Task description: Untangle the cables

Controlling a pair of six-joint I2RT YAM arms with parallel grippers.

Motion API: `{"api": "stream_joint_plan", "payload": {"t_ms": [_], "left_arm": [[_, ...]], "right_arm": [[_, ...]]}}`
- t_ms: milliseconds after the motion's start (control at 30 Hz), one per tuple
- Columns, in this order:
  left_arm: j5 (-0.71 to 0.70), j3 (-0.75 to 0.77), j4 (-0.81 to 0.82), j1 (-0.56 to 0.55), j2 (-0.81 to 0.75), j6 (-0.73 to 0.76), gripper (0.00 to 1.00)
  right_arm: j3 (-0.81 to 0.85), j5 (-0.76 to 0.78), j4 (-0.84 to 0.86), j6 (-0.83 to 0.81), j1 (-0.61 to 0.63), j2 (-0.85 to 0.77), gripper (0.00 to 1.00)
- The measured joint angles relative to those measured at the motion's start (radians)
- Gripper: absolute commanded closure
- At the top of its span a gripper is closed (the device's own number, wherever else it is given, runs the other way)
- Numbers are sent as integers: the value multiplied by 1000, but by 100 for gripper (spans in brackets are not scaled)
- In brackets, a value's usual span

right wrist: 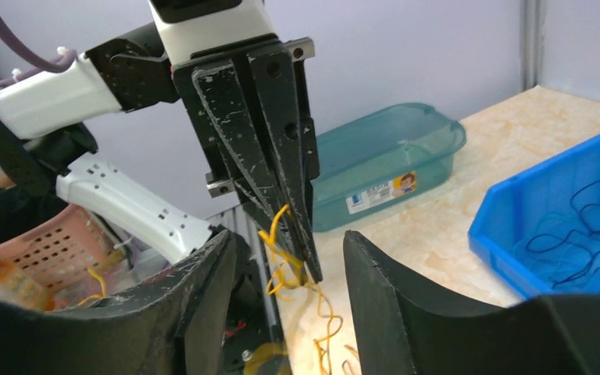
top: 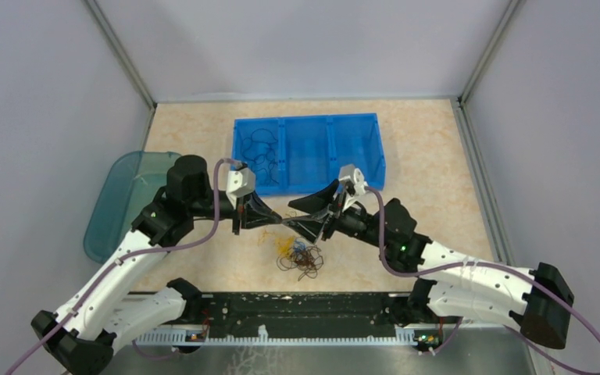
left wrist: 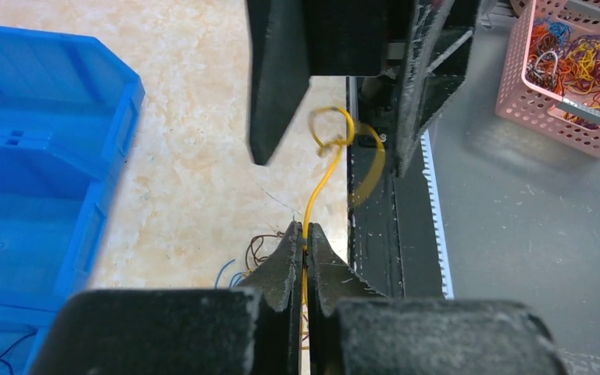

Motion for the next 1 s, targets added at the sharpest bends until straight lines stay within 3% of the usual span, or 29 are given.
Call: {"api": "stream_joint_plan", "payload": {"t_ms": [100,533,1000], "left_arm": [[1,14,-3,0,2,-9,99],[33,171,26,0,9,-82,99],[78,230,43,0,18,-157,99]], "right_arm": [[-20,27,14,11,-2,-23,33],[-233,105,14,45,-23,-261,28],[-10,-114,298,85,-24,209,30]]}}
